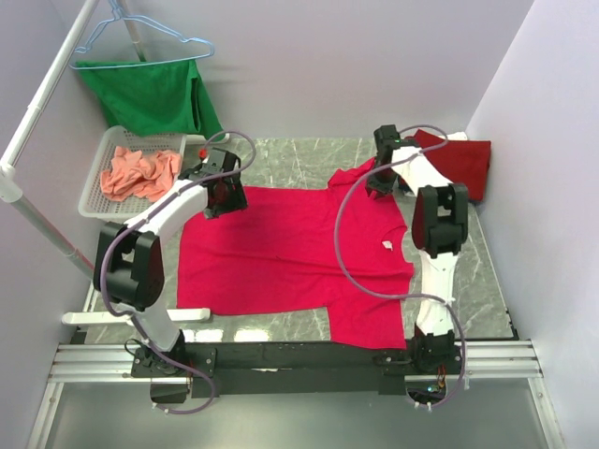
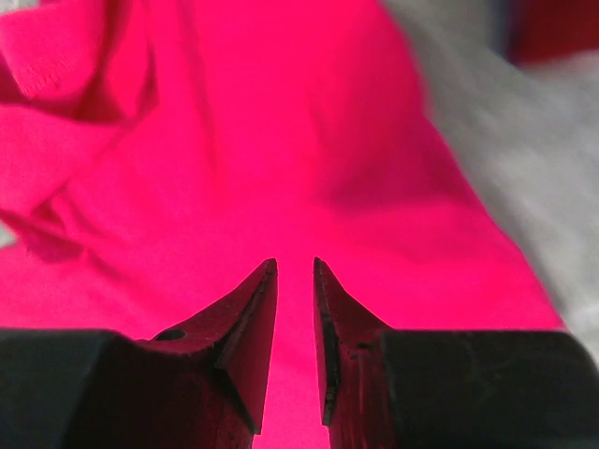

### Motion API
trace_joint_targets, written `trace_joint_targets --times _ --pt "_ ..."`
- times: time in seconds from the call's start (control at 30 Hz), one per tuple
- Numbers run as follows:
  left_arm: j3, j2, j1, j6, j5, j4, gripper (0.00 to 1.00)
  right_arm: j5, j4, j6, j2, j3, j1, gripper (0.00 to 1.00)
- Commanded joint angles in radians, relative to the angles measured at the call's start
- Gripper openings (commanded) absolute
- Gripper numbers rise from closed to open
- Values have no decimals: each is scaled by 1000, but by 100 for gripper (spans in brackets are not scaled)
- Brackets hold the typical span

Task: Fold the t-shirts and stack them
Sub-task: Flatten the tshirt out

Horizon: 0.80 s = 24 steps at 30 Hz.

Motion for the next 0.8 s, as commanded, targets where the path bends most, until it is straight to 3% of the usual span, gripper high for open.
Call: trace_joint_targets --times 0.0,0.47,0.77 --pt "38 16 -3 12 50 40 73 -12 76 -97 61 125 40 30" --pt "14 42 -3 8 41 39 73 4 5 -118 243 372 64 30" --pt "34 64 -2 17 29 28 73 -15 19 -105 253 364 64 30"
